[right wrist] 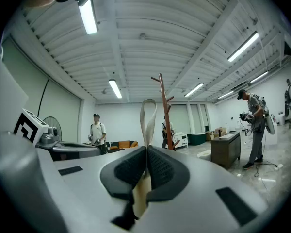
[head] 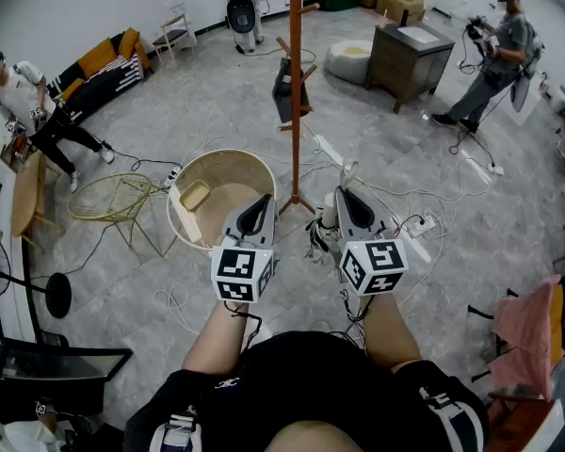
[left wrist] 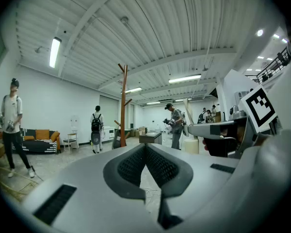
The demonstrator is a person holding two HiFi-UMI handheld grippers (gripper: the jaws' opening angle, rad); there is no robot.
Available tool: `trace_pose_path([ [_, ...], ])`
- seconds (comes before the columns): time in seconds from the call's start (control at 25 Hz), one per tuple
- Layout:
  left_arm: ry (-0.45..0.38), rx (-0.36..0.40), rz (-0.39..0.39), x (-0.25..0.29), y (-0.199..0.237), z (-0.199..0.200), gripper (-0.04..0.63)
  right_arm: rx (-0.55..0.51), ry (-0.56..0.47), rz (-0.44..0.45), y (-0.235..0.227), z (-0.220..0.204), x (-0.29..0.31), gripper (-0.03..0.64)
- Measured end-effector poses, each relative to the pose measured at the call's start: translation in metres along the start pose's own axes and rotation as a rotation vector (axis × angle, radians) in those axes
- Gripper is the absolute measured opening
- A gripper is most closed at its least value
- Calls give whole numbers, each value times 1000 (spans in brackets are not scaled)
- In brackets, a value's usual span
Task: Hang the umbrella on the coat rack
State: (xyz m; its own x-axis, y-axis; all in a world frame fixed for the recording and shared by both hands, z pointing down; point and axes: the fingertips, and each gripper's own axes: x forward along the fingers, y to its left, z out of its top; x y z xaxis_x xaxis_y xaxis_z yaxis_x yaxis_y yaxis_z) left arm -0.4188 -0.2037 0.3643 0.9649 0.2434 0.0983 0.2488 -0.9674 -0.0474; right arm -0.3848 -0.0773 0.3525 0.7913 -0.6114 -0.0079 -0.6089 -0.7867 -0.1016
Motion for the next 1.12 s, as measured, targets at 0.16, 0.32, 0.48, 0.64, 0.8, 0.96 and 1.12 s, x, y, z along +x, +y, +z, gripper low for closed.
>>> trace_pose_path([
  [0.16, 4, -3, 5, 0, 2, 3, 18, -16, -5, 7, 4, 7, 2, 18],
  [0.32, -1, 1, 7, 5, -13, 0, 18, -16, -22, 28, -4, 5, -5, 20],
  [0.48, -4, 6, 11, 14, -31, 5, 18, -23, -31, 37, -21, 12, -12, 20],
  [0.64, 0, 12, 10, 37, -53, 8, 18, -21, -38, 48, -50, 17, -13, 20],
  [0.8, -8, 12, 12, 56, -75, 9, 18, -35, -36, 74, -70, 18, -19, 20],
  [0.96, -16, 7, 7, 77, -101, 15, 18, -49, -38, 91, -98, 23, -25, 20],
  [1.12, -17, 4, -4, 101, -118, 8, 18, -44, -40, 83, -128, 18, -26, 20],
])
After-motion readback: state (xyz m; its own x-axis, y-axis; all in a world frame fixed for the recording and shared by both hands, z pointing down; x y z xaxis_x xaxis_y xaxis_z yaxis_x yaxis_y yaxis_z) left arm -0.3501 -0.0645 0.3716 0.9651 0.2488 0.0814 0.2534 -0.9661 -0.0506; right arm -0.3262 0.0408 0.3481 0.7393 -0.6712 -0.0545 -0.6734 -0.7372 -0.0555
